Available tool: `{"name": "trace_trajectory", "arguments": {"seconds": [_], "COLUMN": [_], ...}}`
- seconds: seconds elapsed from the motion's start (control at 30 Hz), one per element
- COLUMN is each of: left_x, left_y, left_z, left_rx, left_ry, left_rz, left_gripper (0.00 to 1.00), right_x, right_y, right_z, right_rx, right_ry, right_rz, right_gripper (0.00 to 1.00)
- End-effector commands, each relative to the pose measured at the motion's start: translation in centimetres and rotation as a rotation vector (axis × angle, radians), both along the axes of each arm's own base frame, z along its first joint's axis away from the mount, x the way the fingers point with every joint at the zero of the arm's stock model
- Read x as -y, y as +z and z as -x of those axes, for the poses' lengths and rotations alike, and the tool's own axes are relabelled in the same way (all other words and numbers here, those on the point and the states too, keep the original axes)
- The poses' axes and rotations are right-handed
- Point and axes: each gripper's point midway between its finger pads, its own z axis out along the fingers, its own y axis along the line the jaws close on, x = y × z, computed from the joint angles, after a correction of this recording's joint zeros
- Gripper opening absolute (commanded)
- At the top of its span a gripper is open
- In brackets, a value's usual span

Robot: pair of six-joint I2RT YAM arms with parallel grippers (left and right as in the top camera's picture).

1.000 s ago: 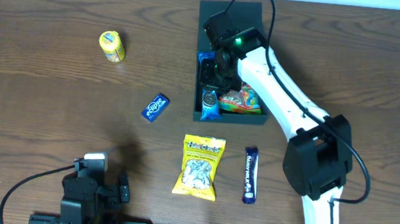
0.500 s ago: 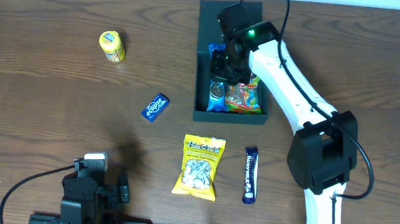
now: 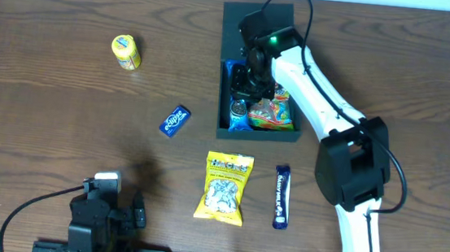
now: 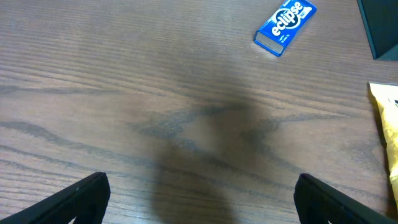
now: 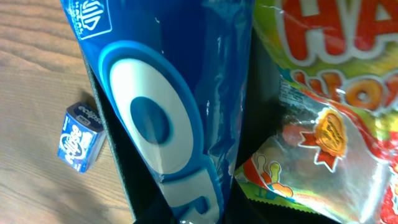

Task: Pack container
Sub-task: 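Lower the Oreo pack beside the Haribo bag and release it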

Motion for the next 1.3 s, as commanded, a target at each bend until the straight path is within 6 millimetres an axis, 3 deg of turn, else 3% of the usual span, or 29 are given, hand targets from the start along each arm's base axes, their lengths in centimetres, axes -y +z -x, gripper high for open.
{"name": "trace_trajectory", "arguments": {"seconds": [0.0,0.47,1.13,1.27], "left_x": [-0.2,-0.2,-0.2,-0.2], "left_y": [-1.8,-1.8,-1.8,-1.8], "left_z": [0.9,0.9,0.9,0.9], "left_rx": [-0.065,-0.065,-0.065,-0.065], "left_ry": [0.022,0.022,0.022,0.022], "left_rz": [0.005,0.005,0.005,0.005], "left_gripper": [0.95,0.96,0.96,0.96], "right_x": [-1.4,-2.6,-2.2,-1.9], "right_y": [-0.1,-0.6,-1.1,-1.2], "right_z": [0.5,0.3,-0.1,-0.3], "right_rx": [0.006,0.012,-0.016,-0.006], "right_ry": [0.066,0.079,0.01,0.006], "right_rz": [-0.018,-0.058,-0.054,-0.037], "right_gripper": [0.01,0.01,0.01,0.2]}}
